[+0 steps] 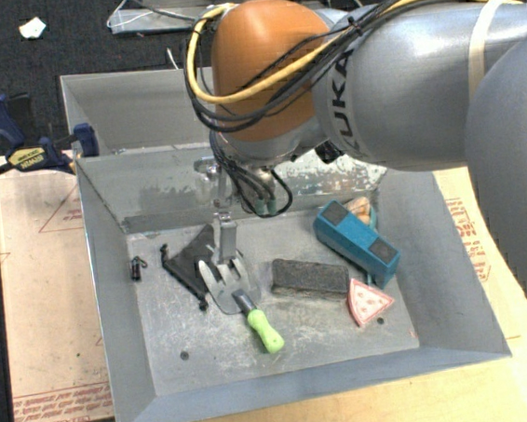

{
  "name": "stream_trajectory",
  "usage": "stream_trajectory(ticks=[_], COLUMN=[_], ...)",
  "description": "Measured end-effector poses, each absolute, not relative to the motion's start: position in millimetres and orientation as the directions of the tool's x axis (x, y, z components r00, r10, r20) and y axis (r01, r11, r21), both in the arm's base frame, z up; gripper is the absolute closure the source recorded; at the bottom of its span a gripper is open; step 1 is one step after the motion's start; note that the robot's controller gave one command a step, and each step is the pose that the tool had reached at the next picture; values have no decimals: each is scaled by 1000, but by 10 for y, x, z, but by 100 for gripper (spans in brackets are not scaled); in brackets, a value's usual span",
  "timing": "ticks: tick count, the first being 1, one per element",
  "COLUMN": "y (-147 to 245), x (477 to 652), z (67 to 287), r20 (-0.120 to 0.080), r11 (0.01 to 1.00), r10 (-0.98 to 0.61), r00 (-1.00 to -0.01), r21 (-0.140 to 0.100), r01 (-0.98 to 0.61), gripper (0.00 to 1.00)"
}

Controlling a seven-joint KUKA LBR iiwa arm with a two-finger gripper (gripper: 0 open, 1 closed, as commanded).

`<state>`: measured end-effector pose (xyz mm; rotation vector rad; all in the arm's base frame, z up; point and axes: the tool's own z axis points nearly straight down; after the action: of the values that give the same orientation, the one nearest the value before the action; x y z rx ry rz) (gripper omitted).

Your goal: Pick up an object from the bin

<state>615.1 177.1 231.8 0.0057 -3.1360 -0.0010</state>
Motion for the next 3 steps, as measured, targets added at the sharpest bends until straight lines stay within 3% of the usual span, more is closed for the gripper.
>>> stream_trajectory(ticks=[1,2,3], y=[1763,1724,1720], x=[6168,6262,6319], z=[2362,1533,1272], r20=[-2,-6,-2], r11=[1000,997,994], r10=[-1,-81,-105], r00=[-1000,-997,-994], r21=[2,2,2], r01=[-1,-81,-105], gripper=[0,0,0])
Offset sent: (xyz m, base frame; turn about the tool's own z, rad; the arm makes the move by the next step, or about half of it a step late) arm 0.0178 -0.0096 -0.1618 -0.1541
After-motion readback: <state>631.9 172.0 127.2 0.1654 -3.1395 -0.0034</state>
